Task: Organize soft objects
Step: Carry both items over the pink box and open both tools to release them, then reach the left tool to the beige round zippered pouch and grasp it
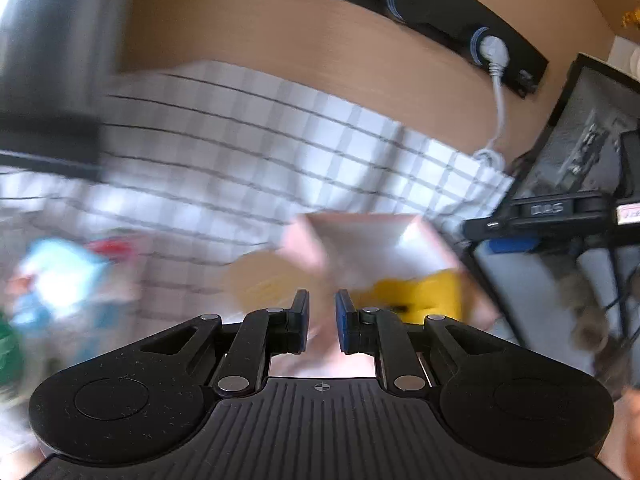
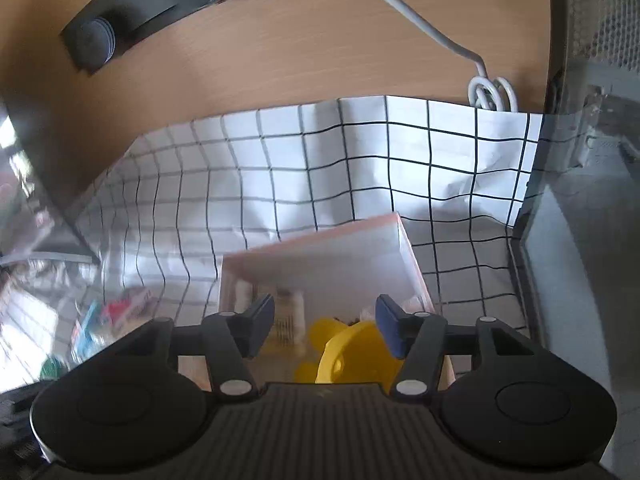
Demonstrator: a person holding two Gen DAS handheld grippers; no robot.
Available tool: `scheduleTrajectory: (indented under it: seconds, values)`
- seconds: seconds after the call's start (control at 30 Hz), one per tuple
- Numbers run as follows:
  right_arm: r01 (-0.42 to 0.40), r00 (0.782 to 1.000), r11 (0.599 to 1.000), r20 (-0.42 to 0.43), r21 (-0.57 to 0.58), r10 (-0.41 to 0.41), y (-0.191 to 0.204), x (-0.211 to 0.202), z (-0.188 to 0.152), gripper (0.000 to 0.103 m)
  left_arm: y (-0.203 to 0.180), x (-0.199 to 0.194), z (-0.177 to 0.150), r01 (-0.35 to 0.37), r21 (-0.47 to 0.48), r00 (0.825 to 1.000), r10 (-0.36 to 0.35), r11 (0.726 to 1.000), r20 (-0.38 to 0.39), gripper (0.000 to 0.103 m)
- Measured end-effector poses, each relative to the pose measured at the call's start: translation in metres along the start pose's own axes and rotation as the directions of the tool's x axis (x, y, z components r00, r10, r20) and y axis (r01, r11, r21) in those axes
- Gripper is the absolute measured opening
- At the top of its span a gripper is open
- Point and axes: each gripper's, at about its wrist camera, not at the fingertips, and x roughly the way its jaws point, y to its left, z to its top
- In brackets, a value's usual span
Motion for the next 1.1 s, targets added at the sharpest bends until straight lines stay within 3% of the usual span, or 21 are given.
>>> scheduleTrajectory:
  seconds: [0.1,0.17,0.27,0.4,0.47,0.57,0.7,0.87,0.97,1.1]
  values:
    - [0.026,0.999,0.995,0.036,-0.098,-0.022,0.023,-0.013,-0.016,0.066,0.036,-0.041,-0.023,-0.109,-0.065,0.993,0.111,0.992,0.037,0.016]
    - [0.026,0.998,0.985,0.061,-0.171,-0.016,0.043,-0.019,-0.030,0.072,0.069,-0.067,-0.042,-0.181,-0.154,0.980,0.191,0.971,0.056,0.016]
    - [-0.038,0.997,0.963,0.058,-0.268,0.056,0.073,-0.024,-0.051,0.083,0.116,-0.102,-0.069,-0.285,-0.289,0.948,0.314,0.914,0.059,0.016]
    - [-0.136,0.989,0.930,0.008,-0.341,0.148,0.116,-0.016,-0.078,0.084,0.157,-0.132,-0.097,-0.341,-0.404,0.923,0.384,0.849,0.028,0.016]
    - [-0.167,0.984,0.912,-0.009,-0.374,0.177,0.135,-0.010,-0.093,0.084,0.168,-0.138,-0.108,-0.339,-0.425,0.926,0.376,0.839,0.004,0.016]
    - [-0.209,0.978,0.866,-0.082,-0.454,0.193,0.170,0.000,-0.121,0.084,0.173,-0.138,-0.125,-0.290,-0.431,0.951,0.308,0.855,-0.029,0.016]
    - [-0.302,0.952,0.810,-0.210,-0.503,0.225,0.206,0.012,-0.153,0.084,0.180,-0.138,-0.142,-0.227,-0.452,0.971,0.234,0.863,-0.041,0.016]
    - [-0.351,0.935,0.764,-0.251,-0.541,0.251,0.253,0.018,-0.173,0.084,0.199,-0.134,-0.155,-0.174,-0.515,0.984,0.174,0.840,-0.048,0.016]
    - [-0.326,0.945,0.742,-0.230,-0.586,0.234,0.278,0.026,-0.179,0.084,0.215,-0.133,-0.157,-0.128,-0.566,0.991,0.131,0.814,-0.036,0.016]
    - [-0.253,0.965,0.706,-0.220,-0.661,0.140,0.298,0.039,-0.189,0.084,0.231,-0.133,-0.160,-0.108,-0.603,0.993,0.117,0.790,-0.024,0.016]
